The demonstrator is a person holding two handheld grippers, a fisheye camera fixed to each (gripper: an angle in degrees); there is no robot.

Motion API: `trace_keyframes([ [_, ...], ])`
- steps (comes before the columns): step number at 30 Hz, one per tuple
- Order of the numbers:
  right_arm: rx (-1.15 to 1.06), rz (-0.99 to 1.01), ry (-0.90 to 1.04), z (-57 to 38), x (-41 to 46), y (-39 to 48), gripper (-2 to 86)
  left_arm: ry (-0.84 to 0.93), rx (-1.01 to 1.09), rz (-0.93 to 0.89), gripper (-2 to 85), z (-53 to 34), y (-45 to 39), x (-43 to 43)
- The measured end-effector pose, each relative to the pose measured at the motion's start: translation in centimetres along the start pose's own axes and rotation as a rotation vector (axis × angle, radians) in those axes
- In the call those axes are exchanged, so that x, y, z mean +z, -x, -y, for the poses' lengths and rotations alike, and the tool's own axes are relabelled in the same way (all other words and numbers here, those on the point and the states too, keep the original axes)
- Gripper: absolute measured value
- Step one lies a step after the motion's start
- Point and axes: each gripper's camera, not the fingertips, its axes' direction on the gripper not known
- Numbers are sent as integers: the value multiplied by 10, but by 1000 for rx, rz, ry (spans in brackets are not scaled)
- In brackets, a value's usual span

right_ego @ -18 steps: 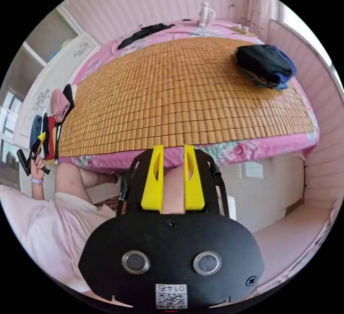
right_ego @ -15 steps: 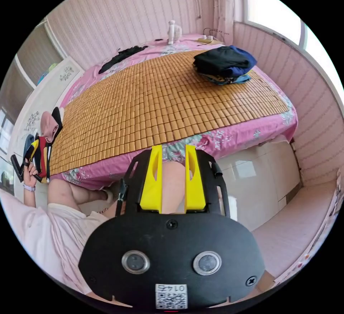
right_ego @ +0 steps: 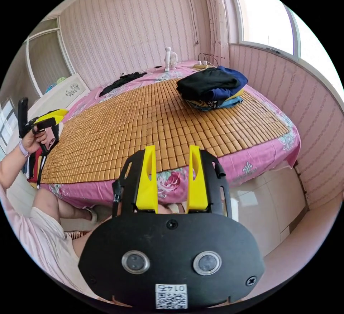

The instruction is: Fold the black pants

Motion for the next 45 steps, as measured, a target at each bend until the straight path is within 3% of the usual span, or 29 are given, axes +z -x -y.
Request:
trace_keyframes([
  [8, -170, -42, -66, 124, 26, -15, 133, 53, 119, -81, 123, 160, -26, 201],
  [14, -294, -173, 163, 177, 75, -28, 109, 103, 106, -71, 132, 218, -50, 316],
  [15, -339, -135, 157, 180, 66, -31, 92, 108, 97, -72, 134, 222, -51, 325],
  [21, -126, 154, -41, 198, -34, -83, 34, 77, -8, -2, 142, 255, -50, 373],
  [25, -30, 411, -244, 211, -117, -78, 23, 145, -83, 54, 86, 267, -51, 375],
  [33, -322, 741, -417, 247, -270, 79, 17, 125, -120, -18, 0, 183, -5, 232],
  [39, -512, 923, -516, 236, -359, 259, 15, -8, -233, 88, -7, 15, 30, 10],
  [45, -314, 915, -568, 206, -363, 364, 15, -172, -456, 371, -9, -160, 42, -238],
])
